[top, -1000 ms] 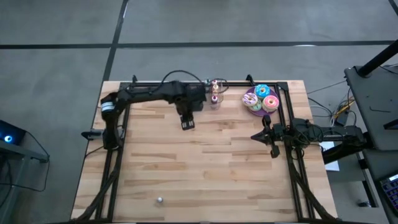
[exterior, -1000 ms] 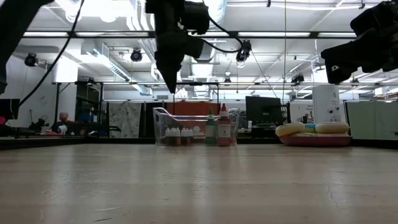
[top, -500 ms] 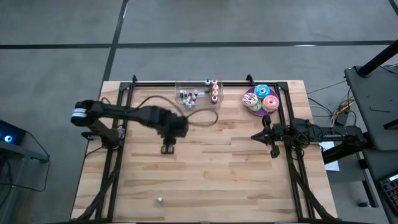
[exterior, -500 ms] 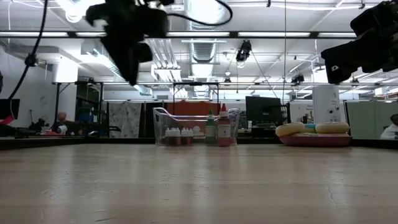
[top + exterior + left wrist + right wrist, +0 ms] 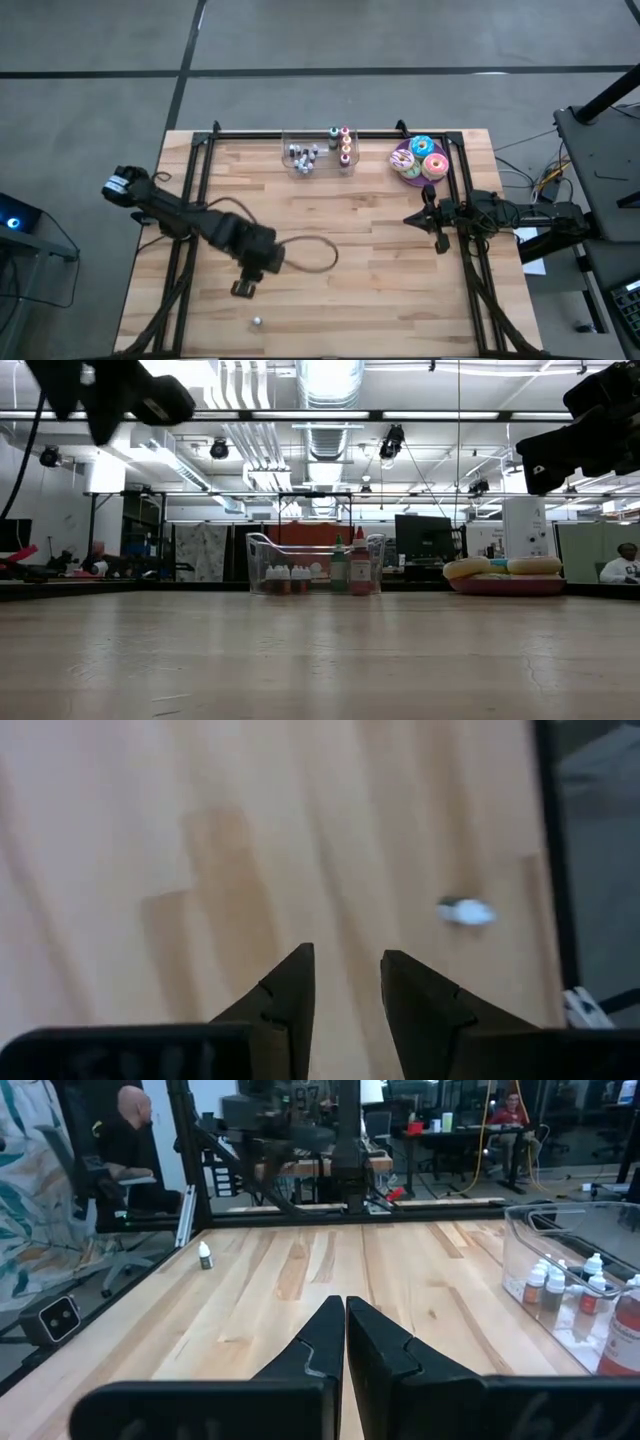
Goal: Pick & Place food coloring
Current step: Put the small green food coloring bottle into the transparent bin
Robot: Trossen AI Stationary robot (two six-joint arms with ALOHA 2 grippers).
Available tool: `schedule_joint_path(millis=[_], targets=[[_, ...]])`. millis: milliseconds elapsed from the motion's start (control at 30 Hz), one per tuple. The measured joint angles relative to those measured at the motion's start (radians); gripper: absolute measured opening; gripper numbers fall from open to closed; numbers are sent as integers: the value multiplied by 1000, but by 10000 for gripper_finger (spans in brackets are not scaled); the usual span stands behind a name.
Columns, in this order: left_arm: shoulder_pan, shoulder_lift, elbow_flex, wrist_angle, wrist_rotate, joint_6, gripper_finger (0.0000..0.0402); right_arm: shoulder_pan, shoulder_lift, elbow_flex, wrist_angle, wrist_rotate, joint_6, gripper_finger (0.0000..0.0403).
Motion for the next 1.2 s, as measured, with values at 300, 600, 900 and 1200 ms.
schedule_joint_path(millis=[300,600,900,1200], targets=[[-184,18,0,97,-43,-32,96,0,0,0,0,0,0,8],[-339,23,0,121,-68,-44,151,0,0,0,0,0,0,9],[-473,38,0,141,-150,-37,162,0,0,0,0,0,0,9],[-512,118,36,194,-175,-64,162,0,0,0,0,-1,0,8]])
